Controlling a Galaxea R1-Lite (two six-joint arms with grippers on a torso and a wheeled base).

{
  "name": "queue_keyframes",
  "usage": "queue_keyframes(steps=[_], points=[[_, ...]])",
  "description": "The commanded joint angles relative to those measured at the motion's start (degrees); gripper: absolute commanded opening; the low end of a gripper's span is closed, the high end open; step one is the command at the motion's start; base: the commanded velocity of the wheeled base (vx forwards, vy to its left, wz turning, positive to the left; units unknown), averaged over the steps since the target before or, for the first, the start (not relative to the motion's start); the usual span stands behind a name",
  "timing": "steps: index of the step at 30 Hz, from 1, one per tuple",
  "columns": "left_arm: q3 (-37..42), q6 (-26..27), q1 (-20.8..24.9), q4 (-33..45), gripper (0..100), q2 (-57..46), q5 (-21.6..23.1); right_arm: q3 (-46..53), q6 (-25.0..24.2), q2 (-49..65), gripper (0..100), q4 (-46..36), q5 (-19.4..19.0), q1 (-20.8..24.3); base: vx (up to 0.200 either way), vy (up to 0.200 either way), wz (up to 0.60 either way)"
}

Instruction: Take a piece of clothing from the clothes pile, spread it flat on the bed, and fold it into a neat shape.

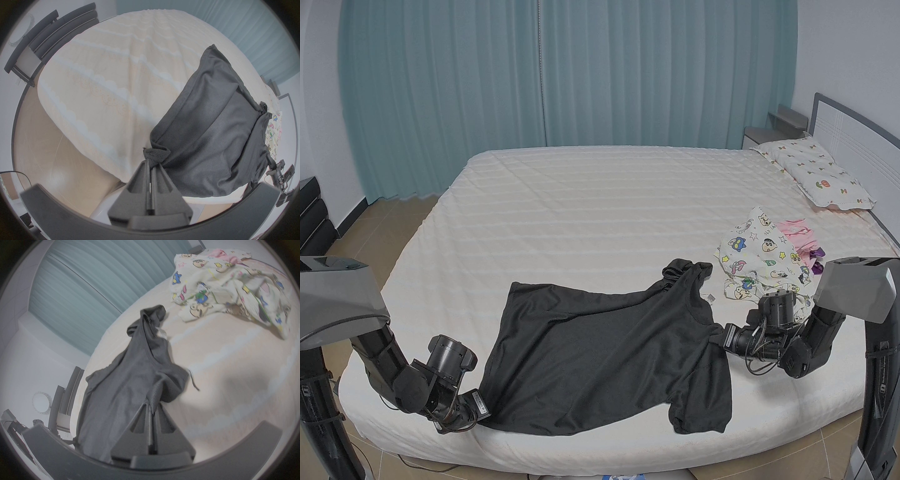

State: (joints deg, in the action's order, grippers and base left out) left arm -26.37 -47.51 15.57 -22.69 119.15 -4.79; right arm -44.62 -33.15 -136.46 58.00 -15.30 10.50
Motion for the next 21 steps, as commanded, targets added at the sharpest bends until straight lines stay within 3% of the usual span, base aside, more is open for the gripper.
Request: queue_keyframes(steps=[1, 10, 11, 21], points=[[-0.4, -0.2, -1.7, -1.7, 0, 0.2, 0.3, -5.7, 0.1, 0.1, 0, -1.7, 0.1, 0.2, 0.000, 0.000, 0.00], [-1.1, -0.2, -4.3, -2.5, 0, 0.6, 0.5, -12.8, 1.2, -1.6, 0, -8.7, 0.0, 0.8, 0.000, 0.000, 0.00], [-1.1, -0.2, -4.3, -2.5, 0, 0.6, 0.5, -12.9, 1.2, -2.1, 100, -8.6, 0.0, 0.8, 0.000, 0.000, 0.00], [-0.9, -0.2, -4.3, -3.7, 0, 0.6, 1.5, -7.8, -1.4, 1.0, 100, -5.6, -0.5, -2.2, 0.000, 0.000, 0.00]])
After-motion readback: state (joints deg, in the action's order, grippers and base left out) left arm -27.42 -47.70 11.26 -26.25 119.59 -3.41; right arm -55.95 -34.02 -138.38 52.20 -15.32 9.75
